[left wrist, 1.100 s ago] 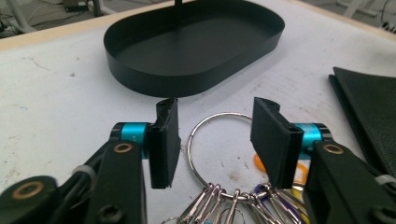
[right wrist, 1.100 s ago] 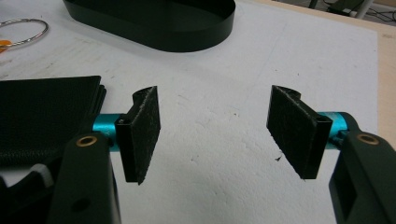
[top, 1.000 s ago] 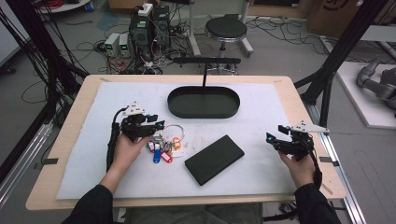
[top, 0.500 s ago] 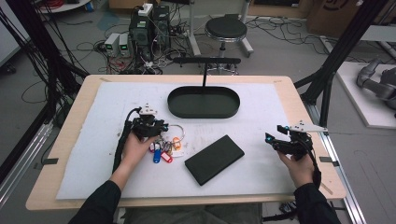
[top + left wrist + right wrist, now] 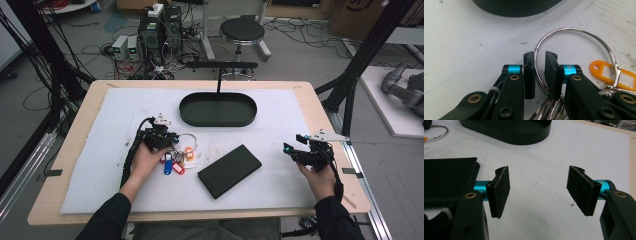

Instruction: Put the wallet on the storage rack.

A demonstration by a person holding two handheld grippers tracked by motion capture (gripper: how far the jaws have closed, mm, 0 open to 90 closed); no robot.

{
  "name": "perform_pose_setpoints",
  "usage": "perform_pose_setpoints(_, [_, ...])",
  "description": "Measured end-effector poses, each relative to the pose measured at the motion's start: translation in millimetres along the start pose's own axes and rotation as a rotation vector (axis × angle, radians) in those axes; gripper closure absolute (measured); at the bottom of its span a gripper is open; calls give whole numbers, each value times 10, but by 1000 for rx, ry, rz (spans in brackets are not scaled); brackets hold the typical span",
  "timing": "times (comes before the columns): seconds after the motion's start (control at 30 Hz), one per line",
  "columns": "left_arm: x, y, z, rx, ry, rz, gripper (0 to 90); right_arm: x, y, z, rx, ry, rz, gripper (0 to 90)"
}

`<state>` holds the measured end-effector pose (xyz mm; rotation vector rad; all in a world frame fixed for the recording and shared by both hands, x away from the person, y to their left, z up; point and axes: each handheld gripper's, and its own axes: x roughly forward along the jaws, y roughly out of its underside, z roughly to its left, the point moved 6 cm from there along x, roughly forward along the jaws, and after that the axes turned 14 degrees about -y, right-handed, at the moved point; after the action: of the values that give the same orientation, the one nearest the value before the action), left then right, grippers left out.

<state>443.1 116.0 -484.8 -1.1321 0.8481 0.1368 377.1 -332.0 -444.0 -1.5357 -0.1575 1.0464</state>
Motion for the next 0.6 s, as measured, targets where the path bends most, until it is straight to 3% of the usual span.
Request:
perform_pose_setpoints(0.1, [-3, 6, -12, 19, -14, -13, 847, 2, 1, 3, 0, -3, 1, 365])
perform_pose_setpoints(0.37, [-19, -2, -24, 20, -26, -23, 862, 3, 0, 2, -8, -3, 4, 365])
perform_pose_setpoints(0.4, [-55, -31, -21, 19, -17, -52, 863, 1, 0, 3, -8, -3, 4, 366])
perform_pose_setpoints(0.43, [-55, -31, -21, 19, -17, -52, 863, 0, -1, 3, -6, -2, 4, 365])
perform_pose_setpoints(0.47, [-103, -70, -20, 11, -10, -90, 863, 1, 0, 1, -4, -3, 4, 365])
perform_pose_setpoints(0.5, [-103, -70, -20, 11, -10, -90, 863, 1, 0, 1, -4, -3, 4, 365])
perform_pose_setpoints(0.53, [-178, -121, -20, 0, -3, -138, 863, 2, 1, -1, -5, -2, 5, 365])
perform_pose_setpoints(0.57, [-178, -121, -20, 0, -3, -138, 863, 2, 1, -1, -5, -2, 5, 365])
perform_pose_setpoints(0.6, [-255, -162, -25, 5, 3, -179, 863, 2, 0, 1, -5, -3, 4, 365])
